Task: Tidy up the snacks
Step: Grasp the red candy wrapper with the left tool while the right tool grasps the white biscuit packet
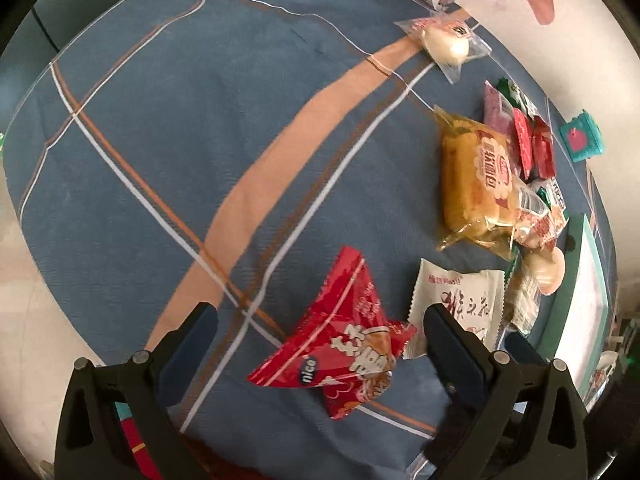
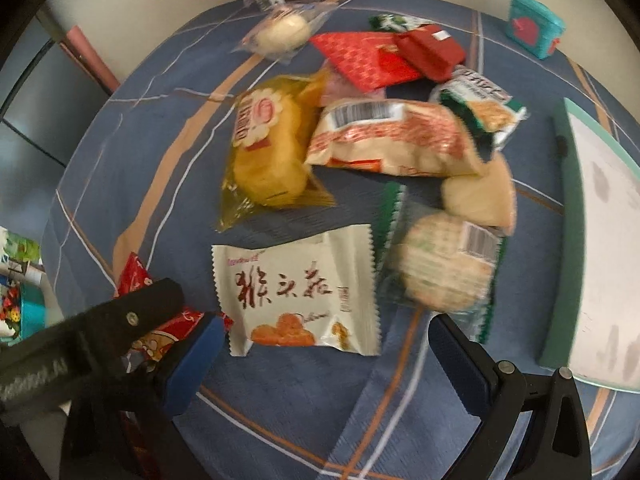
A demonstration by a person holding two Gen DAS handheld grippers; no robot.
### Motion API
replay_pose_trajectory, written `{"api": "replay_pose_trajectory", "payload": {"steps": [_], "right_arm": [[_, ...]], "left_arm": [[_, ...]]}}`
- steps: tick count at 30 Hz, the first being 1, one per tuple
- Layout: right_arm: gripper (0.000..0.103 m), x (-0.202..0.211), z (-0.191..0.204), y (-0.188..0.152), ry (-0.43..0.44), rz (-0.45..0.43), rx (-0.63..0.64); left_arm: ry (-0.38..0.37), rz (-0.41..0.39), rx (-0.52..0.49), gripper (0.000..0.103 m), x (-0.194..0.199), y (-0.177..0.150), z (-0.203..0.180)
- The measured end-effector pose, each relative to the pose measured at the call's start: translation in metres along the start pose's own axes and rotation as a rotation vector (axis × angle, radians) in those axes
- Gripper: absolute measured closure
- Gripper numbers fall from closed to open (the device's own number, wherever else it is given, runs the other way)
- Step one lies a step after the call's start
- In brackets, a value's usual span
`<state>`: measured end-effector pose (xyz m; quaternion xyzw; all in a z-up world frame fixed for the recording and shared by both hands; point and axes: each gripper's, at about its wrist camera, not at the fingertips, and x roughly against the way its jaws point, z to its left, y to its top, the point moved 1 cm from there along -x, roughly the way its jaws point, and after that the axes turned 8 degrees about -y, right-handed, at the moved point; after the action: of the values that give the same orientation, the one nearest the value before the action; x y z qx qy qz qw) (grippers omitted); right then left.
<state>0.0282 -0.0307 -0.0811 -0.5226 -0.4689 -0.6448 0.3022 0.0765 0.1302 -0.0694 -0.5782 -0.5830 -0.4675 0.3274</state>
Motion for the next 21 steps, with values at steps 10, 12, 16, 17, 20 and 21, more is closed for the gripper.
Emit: {"api": "replay_pose_trajectory", "payload": {"steps": [10, 12, 16, 17, 20, 21], "right_arm": [[0.000, -0.032, 0.041, 0.015, -0.068, -0.035, 0.062], [0.002, -0.034, 0.042, 0.015, -0.069, -0.038, 0.061], [0.008, -0.033, 0.047, 0.012, -0.061, -0.055, 0.066], [0.012, -0.032, 0.049, 0.011, -0.060, -0.058, 0.070], [0.027, -0.028, 0.053, 0.011, -0.066, -0.076, 0.084], [0.028, -0.028, 0.045, 0.010, -0.066, -0.079, 0.083]], "left_arm": [[-0.020, 0.026, -0.001, 0.031, -0.016, -0.001, -0.014], [-0.022, 0.025, 0.002, 0.037, -0.015, -0.001, -0.014], [-0.028, 0.023, 0.011, 0.039, -0.021, 0.002, -0.013], [-0.029, 0.021, 0.013, 0.042, -0.021, 0.001, -0.011], [-0.031, 0.014, 0.033, 0.046, -0.022, 0.003, -0.006], [-0.033, 0.013, 0.038, 0.046, -0.023, 0.004, -0.005]]}}
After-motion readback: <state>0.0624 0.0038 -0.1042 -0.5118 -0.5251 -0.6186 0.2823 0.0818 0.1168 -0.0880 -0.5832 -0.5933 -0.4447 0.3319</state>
